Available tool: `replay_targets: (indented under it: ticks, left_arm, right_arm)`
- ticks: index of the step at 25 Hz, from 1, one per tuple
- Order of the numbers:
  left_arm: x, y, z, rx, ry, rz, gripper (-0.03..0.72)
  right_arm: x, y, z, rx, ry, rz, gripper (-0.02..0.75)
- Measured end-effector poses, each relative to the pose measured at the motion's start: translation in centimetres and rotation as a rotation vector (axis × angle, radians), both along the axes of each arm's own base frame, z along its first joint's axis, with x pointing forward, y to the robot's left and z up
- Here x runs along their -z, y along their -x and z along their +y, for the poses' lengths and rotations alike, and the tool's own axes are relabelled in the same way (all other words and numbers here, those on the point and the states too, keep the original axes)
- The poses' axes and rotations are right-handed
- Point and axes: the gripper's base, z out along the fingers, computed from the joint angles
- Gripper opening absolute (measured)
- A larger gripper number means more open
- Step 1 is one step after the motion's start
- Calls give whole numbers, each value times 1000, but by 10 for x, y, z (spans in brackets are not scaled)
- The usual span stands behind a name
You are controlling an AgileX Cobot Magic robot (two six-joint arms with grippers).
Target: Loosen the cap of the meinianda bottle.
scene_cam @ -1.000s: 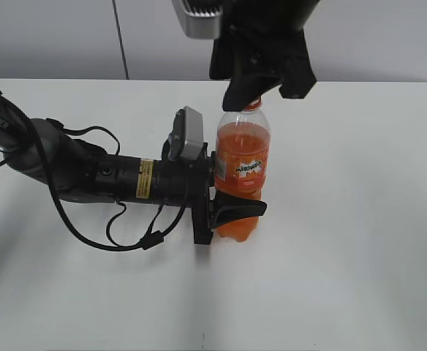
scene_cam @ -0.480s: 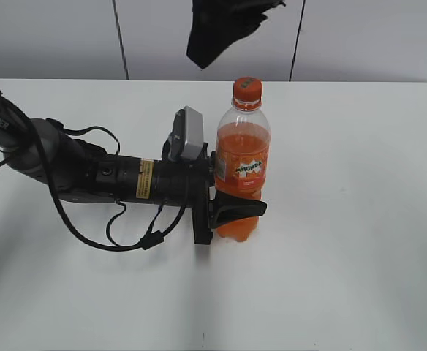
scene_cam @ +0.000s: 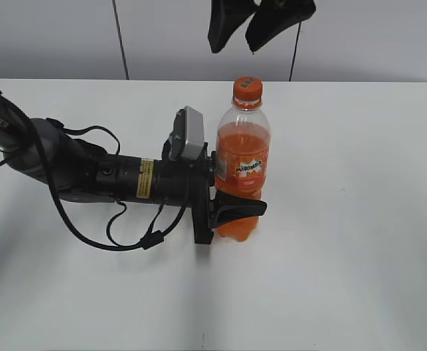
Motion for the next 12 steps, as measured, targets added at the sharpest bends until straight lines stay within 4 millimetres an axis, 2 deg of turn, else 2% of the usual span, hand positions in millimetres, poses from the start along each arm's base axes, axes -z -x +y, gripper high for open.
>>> replay_targets:
  ticks: [12]
  left_arm:
    - [0,0,0,-1,-1,1,386]
  right_arm:
    - [14,-2,-5,99,40,39,354]
